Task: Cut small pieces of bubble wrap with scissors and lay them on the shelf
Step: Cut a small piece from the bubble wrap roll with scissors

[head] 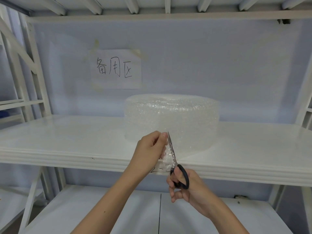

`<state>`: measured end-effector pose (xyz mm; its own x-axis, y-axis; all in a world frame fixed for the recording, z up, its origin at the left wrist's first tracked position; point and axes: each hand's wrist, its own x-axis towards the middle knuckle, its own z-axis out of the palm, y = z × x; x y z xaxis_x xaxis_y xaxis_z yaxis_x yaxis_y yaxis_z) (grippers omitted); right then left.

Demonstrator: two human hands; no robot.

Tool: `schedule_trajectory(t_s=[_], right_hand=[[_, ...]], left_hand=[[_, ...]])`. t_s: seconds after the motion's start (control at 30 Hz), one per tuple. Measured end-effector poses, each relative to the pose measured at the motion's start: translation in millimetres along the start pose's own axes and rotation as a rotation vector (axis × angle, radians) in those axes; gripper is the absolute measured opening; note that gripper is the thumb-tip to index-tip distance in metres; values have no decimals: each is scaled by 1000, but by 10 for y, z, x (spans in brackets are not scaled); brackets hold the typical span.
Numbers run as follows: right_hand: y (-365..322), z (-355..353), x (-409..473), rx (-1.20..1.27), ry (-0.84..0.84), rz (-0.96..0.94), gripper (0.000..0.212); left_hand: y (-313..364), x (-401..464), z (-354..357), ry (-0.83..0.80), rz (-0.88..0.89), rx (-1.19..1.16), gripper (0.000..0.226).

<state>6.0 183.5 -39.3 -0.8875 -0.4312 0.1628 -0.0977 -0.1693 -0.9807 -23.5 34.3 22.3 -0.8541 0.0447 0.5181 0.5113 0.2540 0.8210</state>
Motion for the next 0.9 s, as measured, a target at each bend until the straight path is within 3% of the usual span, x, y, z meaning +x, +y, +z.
schedule_trajectory(t_s=[0.23,0.63,0.9], right_hand=[[76,3,-65,18,-13,16,52],[-145,3,-4,-50,27,7,43],[-94,13,39,-48,11,-15,50]], left_hand=[[-50,-11,48,18,-54,-44,37],[-107,-28,64,8,35,77,42],[-130,-40,58,13,54,61,41]])
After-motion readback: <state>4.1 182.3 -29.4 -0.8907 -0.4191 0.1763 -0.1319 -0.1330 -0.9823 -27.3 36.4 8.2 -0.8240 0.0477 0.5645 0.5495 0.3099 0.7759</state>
